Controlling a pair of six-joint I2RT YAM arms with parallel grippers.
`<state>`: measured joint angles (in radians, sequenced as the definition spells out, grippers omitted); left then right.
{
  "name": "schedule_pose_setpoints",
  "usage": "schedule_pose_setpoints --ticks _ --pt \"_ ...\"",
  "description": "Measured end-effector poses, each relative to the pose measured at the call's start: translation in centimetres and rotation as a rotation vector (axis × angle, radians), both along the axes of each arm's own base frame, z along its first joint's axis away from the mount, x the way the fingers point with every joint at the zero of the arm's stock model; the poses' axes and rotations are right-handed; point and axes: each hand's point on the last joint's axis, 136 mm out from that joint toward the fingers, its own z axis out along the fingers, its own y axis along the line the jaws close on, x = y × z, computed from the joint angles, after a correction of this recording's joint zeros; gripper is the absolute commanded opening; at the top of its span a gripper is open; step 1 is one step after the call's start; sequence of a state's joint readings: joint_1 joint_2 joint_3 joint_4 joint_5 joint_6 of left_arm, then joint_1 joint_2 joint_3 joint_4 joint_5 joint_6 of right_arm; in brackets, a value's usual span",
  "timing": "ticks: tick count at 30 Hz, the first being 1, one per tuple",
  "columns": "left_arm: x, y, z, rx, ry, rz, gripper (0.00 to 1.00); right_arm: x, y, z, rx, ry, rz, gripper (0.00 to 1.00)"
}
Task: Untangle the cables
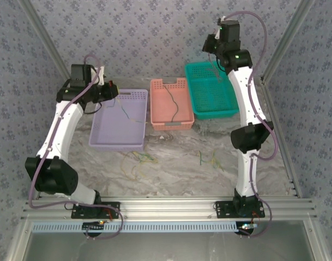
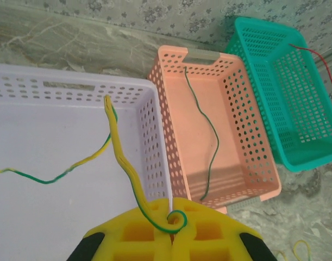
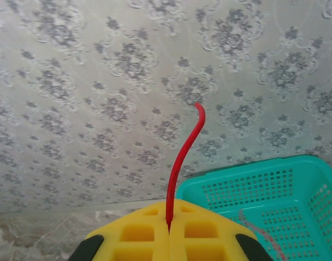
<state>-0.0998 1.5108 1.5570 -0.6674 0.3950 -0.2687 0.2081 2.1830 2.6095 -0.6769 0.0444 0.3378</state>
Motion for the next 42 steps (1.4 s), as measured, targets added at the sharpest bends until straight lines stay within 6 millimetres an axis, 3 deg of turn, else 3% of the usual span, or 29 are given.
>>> schedule_pose_setpoints --ticks 5,7,11,15,17,20,24,26,30,33,36,40,41,42 --pt "0.4 0.0 0.3 0.039 -0.047 -0.036 0.00 2.1 -1.6 -3.6 0.010 0.058 -0.025 0.00" --pt "0.5 0.1 0.3 0.054 -0.057 -0.044 0.00 2.9 -1.9 -5.8 0.008 0.099 -0.029 0.00" --pt "0.8 0.6 -1.6 0.095 -0.036 -0.032 0.00 3.3 -2.1 -12.4 -0.008 0.233 -0.032 0.01" --pt "1.0 1.2 -4.0 0.128 0.016 -0.007 0.00 2.3 -1.0 -20.0 -0.028 0.395 -0.020 0.36" --pt "1.0 1.5 -4.3 0.145 0.021 0.001 0.00 1.8 -0.4 -22.3 -0.033 0.448 -0.015 0.49" --pt "1.1 1.8 -4.3 0.170 0.012 0.003 0.00 0.9 0.4 -24.1 -0.049 0.496 -0.002 0.58" --pt "0.9 1.6 -4.4 0.194 0.022 -0.022 0.00 0.3 1.1 -23.0 -0.069 0.481 -0.004 0.61" --pt "1.0 1.2 -4.5 0.209 0.031 -0.044 0.00 -0.4 1.2 -21.2 -0.076 0.458 -0.009 0.61" --pt "1.1 0.0 -5.5 0.251 0.054 -0.099 0.00 -2.9 1.6 -15.4 -0.085 0.363 -0.014 0.62" --pt "1.1 -0.8 -6.4 0.285 0.085 -0.143 0.00 -6.3 3.1 -10.6 -0.081 0.266 0.016 0.62" --pt "2.6 -1.2 -6.7 0.325 0.110 -0.160 0.00 -9.9 5.2 -7.2 -0.073 0.181 0.066 0.63" --pt "4.2 -1.8 -8.4 0.370 0.151 -0.171 0.00 -13.7 7.6 -6.2 -0.072 0.140 0.127 0.63" --pt "4.2 -2.0 -9.1 0.382 0.167 -0.174 0.02 -14.2 7.8 -6.5 -0.076 0.143 0.134 0.63" --pt "4.1 -2.2 -9.7 0.392 0.185 -0.181 0.12 -14.7 8.0 -7.0 -0.083 0.151 0.138 0.63"
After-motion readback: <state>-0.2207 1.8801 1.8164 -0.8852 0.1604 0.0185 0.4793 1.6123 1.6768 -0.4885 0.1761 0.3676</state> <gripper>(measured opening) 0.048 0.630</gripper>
